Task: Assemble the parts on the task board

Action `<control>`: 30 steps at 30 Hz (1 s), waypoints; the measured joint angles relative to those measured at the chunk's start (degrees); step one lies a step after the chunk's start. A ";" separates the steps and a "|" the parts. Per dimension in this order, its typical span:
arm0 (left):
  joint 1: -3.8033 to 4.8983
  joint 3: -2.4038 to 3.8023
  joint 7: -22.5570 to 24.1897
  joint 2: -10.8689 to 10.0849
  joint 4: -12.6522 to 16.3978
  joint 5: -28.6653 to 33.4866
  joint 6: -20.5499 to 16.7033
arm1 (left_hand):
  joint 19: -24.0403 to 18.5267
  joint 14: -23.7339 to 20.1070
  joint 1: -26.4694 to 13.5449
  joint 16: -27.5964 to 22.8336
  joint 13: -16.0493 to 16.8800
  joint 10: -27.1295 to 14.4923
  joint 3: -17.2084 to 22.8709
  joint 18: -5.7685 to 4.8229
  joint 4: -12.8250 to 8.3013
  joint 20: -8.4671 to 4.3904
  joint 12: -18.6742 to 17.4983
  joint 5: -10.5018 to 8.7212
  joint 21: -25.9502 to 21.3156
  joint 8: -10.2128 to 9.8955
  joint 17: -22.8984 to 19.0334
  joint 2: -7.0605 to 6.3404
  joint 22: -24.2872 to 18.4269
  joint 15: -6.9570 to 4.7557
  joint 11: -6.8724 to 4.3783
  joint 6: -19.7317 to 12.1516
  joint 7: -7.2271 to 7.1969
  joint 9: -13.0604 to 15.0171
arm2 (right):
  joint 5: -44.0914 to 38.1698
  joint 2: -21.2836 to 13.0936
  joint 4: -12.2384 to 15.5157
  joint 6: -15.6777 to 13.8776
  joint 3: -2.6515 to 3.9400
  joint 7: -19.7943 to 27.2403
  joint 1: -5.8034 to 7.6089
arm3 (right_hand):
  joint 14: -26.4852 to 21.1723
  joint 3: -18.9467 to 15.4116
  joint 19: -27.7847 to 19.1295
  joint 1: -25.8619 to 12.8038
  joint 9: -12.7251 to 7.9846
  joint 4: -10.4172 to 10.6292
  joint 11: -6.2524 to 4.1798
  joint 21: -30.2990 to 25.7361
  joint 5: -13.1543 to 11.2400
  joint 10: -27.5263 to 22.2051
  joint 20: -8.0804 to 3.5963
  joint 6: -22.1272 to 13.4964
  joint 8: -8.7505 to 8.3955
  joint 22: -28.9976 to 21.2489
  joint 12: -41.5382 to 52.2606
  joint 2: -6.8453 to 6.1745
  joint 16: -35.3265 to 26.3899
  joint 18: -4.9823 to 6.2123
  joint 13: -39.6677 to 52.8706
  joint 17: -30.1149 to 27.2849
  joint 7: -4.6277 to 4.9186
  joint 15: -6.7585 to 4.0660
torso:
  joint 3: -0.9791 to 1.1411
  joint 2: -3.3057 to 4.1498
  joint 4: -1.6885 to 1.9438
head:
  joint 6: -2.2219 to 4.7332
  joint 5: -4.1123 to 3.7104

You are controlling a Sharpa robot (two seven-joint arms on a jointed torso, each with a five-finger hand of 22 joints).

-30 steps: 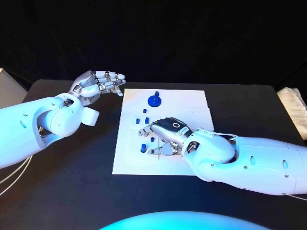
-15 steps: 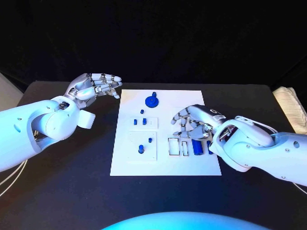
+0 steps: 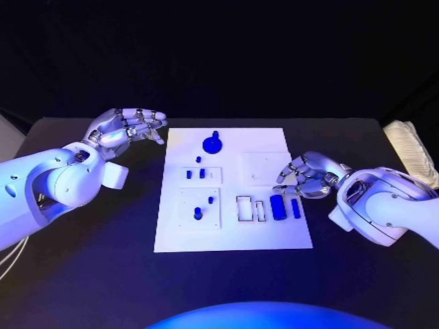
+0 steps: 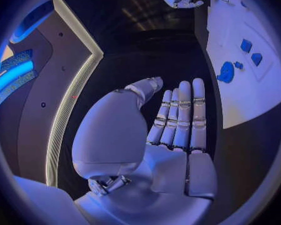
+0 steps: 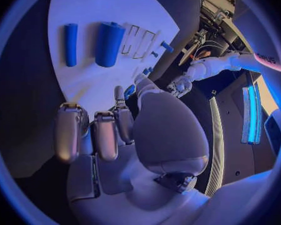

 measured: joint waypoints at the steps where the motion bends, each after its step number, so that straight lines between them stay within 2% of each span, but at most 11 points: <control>1: -0.02 0.00 0.00 -0.01 0.02 0.01 0.00 | 0.00 0.00 0.00 0.00 0.00 0.00 -0.06 0.00 -0.06 0.00 0.00 0.00 0.00 -0.03 0.00 0.00 -0.02 0.00 0.00 0.00 0.00 0.00 | 0.03 -0.24 0.09 0.19 -0.04 -0.18 0.00 | 0.05 -0.21 0.00 -0.50 0.00 0.00 0.07 0.17 0.00 0.08 0.00 0.00 0.00 0.00 0.01 -0.08 0.00 0.00 0.22 0.00 0.00 -0.06 | 0.00 0.00 0.00 | -0.01 -0.02; 7: -0.07 0.00 0.00 -0.10 0.22 0.08 0.00 | 0.00 0.00 0.00 0.00 0.00 0.00 -0.06 0.00 -0.06 0.00 0.00 0.00 0.00 -0.03 0.00 0.00 -0.02 0.00 0.00 0.00 0.00 0.00 | -0.44 -1.30 0.59 1.73 -0.43 -1.98 -0.12 | 0.14 -2.61 0.20 -3.02 0.06 0.08 -0.36 1.69 0.00 1.07 -0.20 0.54 0.88 -0.01 0.76 0.20 0.89 0.00 1.60 0.00 -0.54 -0.14 | -0.05 -0.03 0.03 | -0.02 -0.31; 14: -0.10 0.00 0.00 -0.25 0.31 0.14 0.01 | 0.00 0.00 0.00 0.00 0.00 0.00 -0.06 0.00 -0.06 0.00 0.00 0.00 0.00 -0.03 0.00 0.00 -0.02 0.00 0.00 0.00 0.00 0.01 | -2.78 -1.51 1.02 2.71 -0.73 -4.26 -0.48 | 0.13 -5.54 0.20 -5.07 0.06 0.14 -0.37 3.36 0.66 1.68 -0.20 0.55 1.77 -0.01 1.11 0.84 1.45 0.00 1.59 -0.01 -0.55 -0.13 | -0.05 0.03 0.03 | 0.05 -0.64; 16: -0.11 0.00 0.00 -0.27 0.32 0.15 0.01 | 0.00 0.00 0.00 0.00 0.00 0.00 -0.06 0.00 -0.06 0.00 0.00 0.00 0.00 -0.03 0.00 0.00 -0.02 0.00 0.00 0.00 0.00 0.01 | -3.58 -1.47 1.02 2.91 -0.76 -4.86 -0.54 | -0.07 -6.34 0.07 -5.77 0.07 0.14 -0.41 3.69 0.66 1.74 -0.34 0.73 1.82 -0.01 1.21 1.01 1.67 -0.65 1.59 -0.01 -0.73 -0.34 | -0.05 0.03 0.03 | -0.01 -0.70; 18: -0.11 0.00 0.00 -0.27 0.35 0.16 0.01 | 0.00 0.00 0.00 0.00 0.00 0.00 -0.06 0.00 -0.06 0.00 0.00 0.00 0.00 -0.03 0.00 0.00 -0.02 0.00 0.00 0.00 0.00 0.01 | -4.48 -1.36 1.02 3.10 -0.80 -5.55 -0.63 | -0.04 -7.29 0.00 -6.10 0.14 0.15 -0.56 4.02 0.66 1.90 -0.41 0.84 2.21 -0.01 1.34 1.14 1.67 -0.66 1.59 -0.01 -0.84 -0.37 | -0.05 0.04 0.04 | -0.06 -0.76; 21: -0.11 0.00 0.00 -0.30 0.35 0.17 0.01 | 0.00 0.00 0.00 0.00 0.00 0.00 -0.06 0.00 -0.06 0.00 0.00 0.00 0.00 -0.03 0.00 0.00 -0.02 0.00 0.00 0.00 0.00 0.01 | -5.66 -0.90 0.93 3.42 -0.82 -6.44 -0.96 | 0.14 -8.48 0.00 -6.76 0.23 0.11 -0.77 4.20 0.66 2.10 -0.40 1.01 2.67 -0.02 1.34 1.54 1.89 -0.66 1.59 -0.01 -1.01 -0.55 | -0.07 0.06 0.09 | -0.19 -0.77; 23: -0.11 0.00 0.00 -0.34 0.35 0.17 0.01 | 0.00 0.00 0.00 0.00 0.00 0.00 -0.06 0.00 -0.06 0.00 0.00 0.00 0.00 -0.03 0.00 0.00 -0.02 0.00 0.00 0.00 0.00 0.01 | -6.33 -0.59 0.89 3.62 -0.88 -6.97 -1.23 | 0.14 -9.17 0.00 -7.01 0.23 0.17 -0.77 4.23 0.66 2.11 -0.40 1.18 2.90 -0.02 1.34 1.28 1.89 -0.65 1.59 -0.01 -1.18 -0.55 | -0.05 0.06 0.10 | -0.27 -0.69; 25: -0.11 0.00 0.00 -0.38 0.37 0.18 0.01 | 0.00 0.00 0.00 0.00 0.00 0.00 -0.06 0.00 -0.06 0.00 0.00 0.00 0.00 -0.03 0.00 0.00 -0.02 0.00 0.00 0.00 0.00 0.01 | -7.07 -0.26 0.76 3.94 -0.93 -7.57 -1.52 | 0.14 -10.06 0.00 -7.36 0.30 0.21 -0.77 4.45 0.66 2.11 -0.40 1.38 3.28 -0.02 1.34 1.54 1.89 -0.65 1.59 -0.02 -0.98 -0.55 | -0.04 0.08 0.10 | -0.37 -0.61; 30: -0.12 0.00 0.00 -0.46 0.38 0.18 0.01 | 0.00 0.00 0.00 0.00 0.00 0.00 -0.06 0.00 -0.06 0.00 0.00 0.00 0.00 -0.03 0.00 0.00 -0.02 0.00 0.00 0.00 0.00 0.01 | -8.66 0.39 0.36 4.68 -0.96 -8.90 -1.96 | 0.14 -11.02 0.03 -7.88 0.36 0.23 -0.77 4.45 0.66 2.11 -0.43 1.56 3.57 -0.02 1.34 1.61 1.89 -0.65 1.58 -0.02 -1.16 -0.54 | -0.01 0.09 0.10 | -0.58 -0.55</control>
